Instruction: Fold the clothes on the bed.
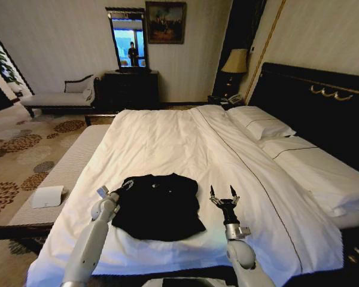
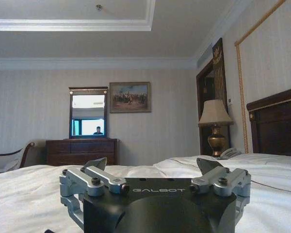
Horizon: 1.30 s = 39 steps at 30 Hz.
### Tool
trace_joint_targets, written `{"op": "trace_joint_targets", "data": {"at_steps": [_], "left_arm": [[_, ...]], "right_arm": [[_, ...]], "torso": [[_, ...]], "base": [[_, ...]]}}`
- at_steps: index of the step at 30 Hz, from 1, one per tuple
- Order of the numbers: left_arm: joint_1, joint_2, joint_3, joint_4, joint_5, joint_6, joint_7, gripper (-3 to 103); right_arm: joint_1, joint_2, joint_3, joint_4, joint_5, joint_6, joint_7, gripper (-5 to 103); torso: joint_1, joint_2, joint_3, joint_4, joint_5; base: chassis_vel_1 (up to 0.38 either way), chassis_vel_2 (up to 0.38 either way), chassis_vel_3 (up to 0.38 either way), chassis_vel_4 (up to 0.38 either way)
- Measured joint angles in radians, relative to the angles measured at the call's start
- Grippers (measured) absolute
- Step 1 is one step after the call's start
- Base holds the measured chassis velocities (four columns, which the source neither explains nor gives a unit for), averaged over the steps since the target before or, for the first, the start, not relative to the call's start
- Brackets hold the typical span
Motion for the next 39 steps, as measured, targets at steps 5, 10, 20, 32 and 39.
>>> {"op": "trace_joint_targets", "data": {"at_steps": [5,10,20,32,39], "left_arm": [[-0.028,0.004,0.014,0.032,-0.002,0.006,-0.009,58],[-0.034,0.003,0.018,0.033,-0.004,0.019,-0.018,42],[-0.029,-0.006,0.009,0.029,0.002,0.025,-0.022,4],[0.001,0.009,-0.028,-0.022,0.003,0.023,-0.021,1],[0.021,0.041,-0.057,-0.046,-0.001,0.013,-0.018,1]], "right_arm": [[0.006,0.006,0.000,-0.016,-0.004,0.002,0.002,100],[0.014,0.007,-0.001,-0.028,-0.005,0.002,0.008,100],[0.029,0.001,-0.008,-0.047,-0.005,0.000,0.020,100],[0.054,-0.028,-0.044,-0.060,0.041,-0.064,0.052,100],[0.178,-0.153,-0.154,-0.102,0.372,-0.218,0.022,100]], "torso": [[0.000,0.000,0.000,0.0001,0.0000],[0.000,0.000,0.000,0.0001,0.0000],[0.000,0.000,0.000,0.0000,-0.0001],[0.000,0.000,0.000,-0.0002,-0.0001],[0.000,0.000,0.000,0.0000,0.0002]], "base": [[0.000,0.000,0.000,0.000],[0.000,0.000,0.000,0.000],[0.000,0.000,0.000,0.000],[0.000,0.000,0.000,0.000],[0.000,0.000,0.000,0.000]]}}
